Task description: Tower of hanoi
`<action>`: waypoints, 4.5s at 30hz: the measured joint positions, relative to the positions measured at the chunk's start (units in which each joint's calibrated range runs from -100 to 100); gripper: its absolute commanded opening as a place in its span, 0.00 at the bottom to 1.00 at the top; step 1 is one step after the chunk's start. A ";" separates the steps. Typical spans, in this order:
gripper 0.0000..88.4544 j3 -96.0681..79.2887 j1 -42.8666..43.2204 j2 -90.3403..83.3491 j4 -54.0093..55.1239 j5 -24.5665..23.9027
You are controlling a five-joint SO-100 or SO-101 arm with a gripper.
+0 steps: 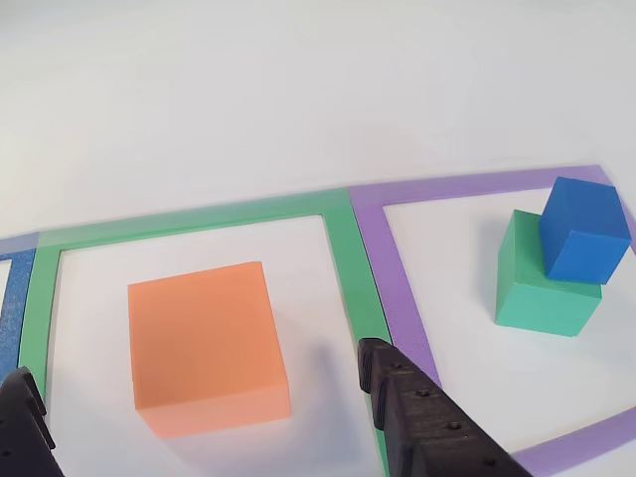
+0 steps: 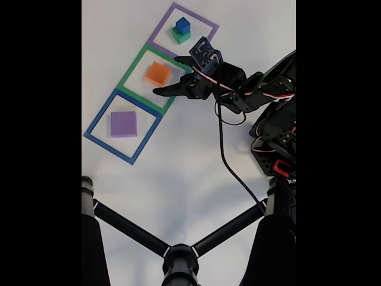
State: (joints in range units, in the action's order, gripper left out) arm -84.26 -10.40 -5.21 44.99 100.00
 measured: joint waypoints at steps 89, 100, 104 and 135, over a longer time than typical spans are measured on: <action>0.11 35.44 6.22 -31.91 -76.38 0.00; 0.10 69.25 13.41 -37.53 -117.13 0.00; 0.10 76.73 16.62 -39.04 -124.57 0.00; 0.09 24.69 27.02 -41.31 -74.24 -0.78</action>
State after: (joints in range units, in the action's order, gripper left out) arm -59.57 16.62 -46.52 -29.24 99.22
